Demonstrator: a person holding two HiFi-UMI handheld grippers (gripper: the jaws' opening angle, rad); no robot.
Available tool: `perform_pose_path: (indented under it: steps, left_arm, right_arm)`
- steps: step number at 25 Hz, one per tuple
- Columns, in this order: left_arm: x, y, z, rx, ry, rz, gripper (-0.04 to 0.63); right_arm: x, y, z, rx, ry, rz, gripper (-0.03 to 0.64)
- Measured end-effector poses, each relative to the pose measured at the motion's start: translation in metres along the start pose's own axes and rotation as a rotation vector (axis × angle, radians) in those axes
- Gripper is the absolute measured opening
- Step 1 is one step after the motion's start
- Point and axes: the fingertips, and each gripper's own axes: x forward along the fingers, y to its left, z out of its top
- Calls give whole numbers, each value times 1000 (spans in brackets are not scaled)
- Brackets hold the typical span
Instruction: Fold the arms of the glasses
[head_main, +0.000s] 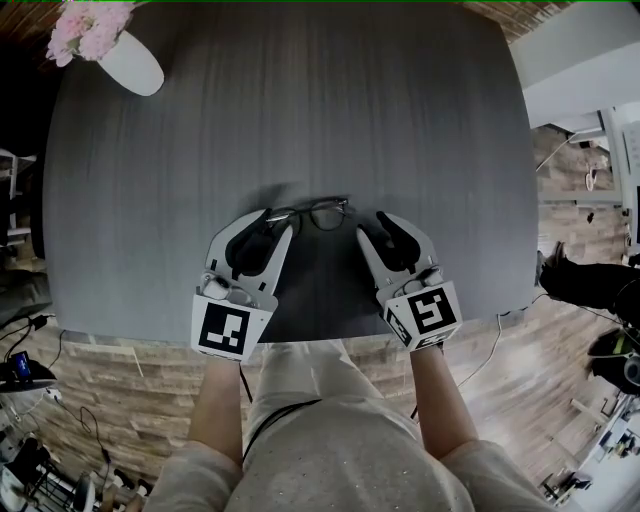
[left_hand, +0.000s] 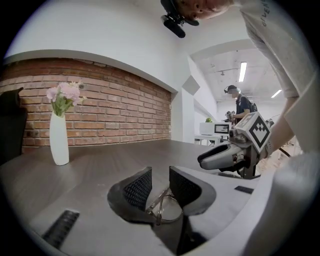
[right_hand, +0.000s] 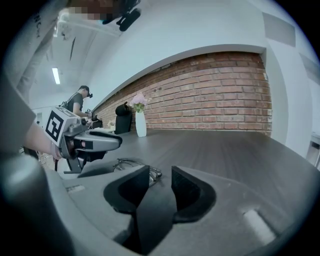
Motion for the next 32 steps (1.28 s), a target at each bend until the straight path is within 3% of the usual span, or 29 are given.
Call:
perform_pose_path:
  steps: [10, 17, 32]
  left_arm:
    - [-38, 17, 18, -13, -62, 125, 106]
    - [-67, 28, 46, -38, -133, 195, 104]
    - [-115, 31, 88, 3, -192, 267, 58]
  right_arm:
    - [-17, 4, 32, -36, -88, -2, 35]
    - [-34, 9, 64, -65, -155, 2, 0]
    - [-65, 23, 123, -91, -258, 15, -2]
